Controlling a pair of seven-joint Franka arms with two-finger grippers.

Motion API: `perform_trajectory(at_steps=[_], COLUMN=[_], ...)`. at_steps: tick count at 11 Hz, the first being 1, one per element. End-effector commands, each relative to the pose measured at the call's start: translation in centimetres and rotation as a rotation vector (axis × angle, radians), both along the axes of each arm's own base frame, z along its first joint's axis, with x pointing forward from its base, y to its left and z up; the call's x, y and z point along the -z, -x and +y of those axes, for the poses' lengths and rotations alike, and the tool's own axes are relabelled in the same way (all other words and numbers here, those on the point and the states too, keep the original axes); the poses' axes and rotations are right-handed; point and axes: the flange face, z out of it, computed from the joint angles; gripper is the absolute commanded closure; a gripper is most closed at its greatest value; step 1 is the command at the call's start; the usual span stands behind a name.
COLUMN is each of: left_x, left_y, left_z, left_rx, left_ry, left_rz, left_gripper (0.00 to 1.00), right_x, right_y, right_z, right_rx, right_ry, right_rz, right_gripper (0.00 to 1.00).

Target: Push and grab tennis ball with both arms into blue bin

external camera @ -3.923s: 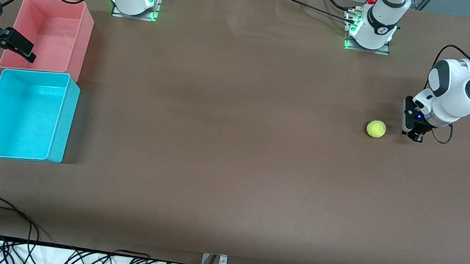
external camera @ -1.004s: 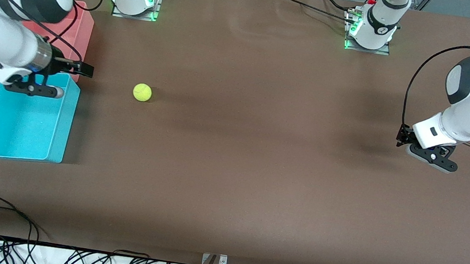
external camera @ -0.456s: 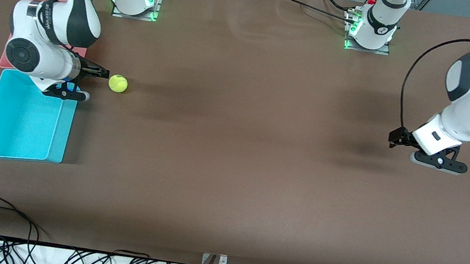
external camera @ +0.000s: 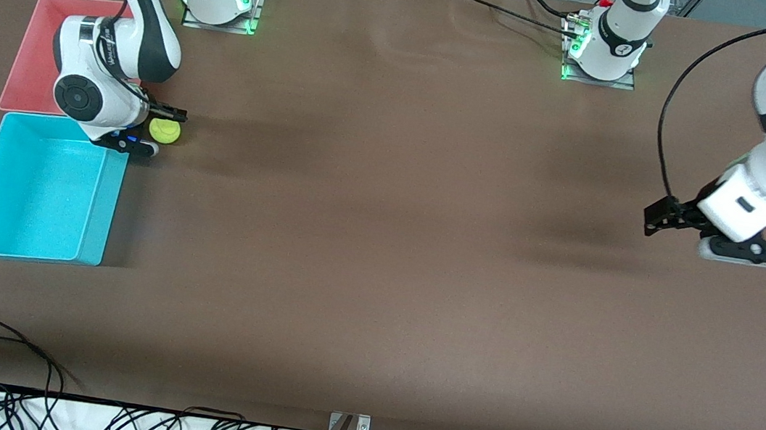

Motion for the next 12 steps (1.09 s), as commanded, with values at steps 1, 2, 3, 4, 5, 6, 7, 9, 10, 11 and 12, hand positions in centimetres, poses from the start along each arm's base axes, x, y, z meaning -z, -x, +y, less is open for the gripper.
perform_trajectory(at_steps=[1, 2, 3, 4, 5, 6, 7, 9, 10, 11, 12], left_x=[-4.2, -5.2, -5.3, -6.0, -6.6, -7.2, -7.6, -7.8, -7.9, -7.9, -8.0], left_y=[-0.1, -0.2, -0.2, -0.3, -0.5, -0.7, -0.6, -0.5, -0.4, -0.5, -0.4], left_z=[0.1, -0.8, -1.2, -2.8, -3.0, -2.5, -2.4, -1.6, -1.4, -1.1, -1.1], left_rx=[-0.018, -0.004, -0.003, 0.025, 0.029, 0.023, 0.023, 0.013, 0.014, 0.024, 0.035], left_ry=[0.047, 0.046, 0.048, 0.040, 0.039, 0.040, 0.039, 0.036, 0.030, -0.022, -0.062], left_rz=[0.010, -0.002, -0.004, -0.019, -0.030, -0.038, -0.029, -0.008, -0.007, -0.012, -0.016], left_gripper=[0.00, 0.00, 0.00, 0.00, 0.00, 0.00, 0.00, 0.00, 0.00, 0.00, 0.00], right_x=[2.4, 3.1, 3.9, 4.2, 4.3, 4.2, 4.0, 4.2, 4.2, 4.3, 4.7], right_y=[0.4, 0.2, -0.1, -0.3, -0.4, -0.4, -0.6, -0.7, -0.7, -0.7, -0.5], right_z=[-1.0, -1.1, -1.6, -2.4, -2.4, -2.4, -2.1, -1.8, -1.9, -1.7, -2.0], right_rx=[-0.015, -0.026, -0.039, -0.042, -0.042, -0.040, -0.038, -0.043, -0.042, -0.043, -0.039], right_ry=[0.016, 0.018, 0.023, 0.031, 0.031, 0.032, 0.033, 0.033, 0.033, 0.034, 0.034], right_rz=[-0.040, -0.054, -0.075, -0.090, -0.091, -0.091, -0.097, -0.099, -0.099, -0.098, -0.088], right_gripper=[0.00, 0.00, 0.00, 0.00, 0.00, 0.00, 0.00, 0.03, 0.08, 0.12, 0.16])
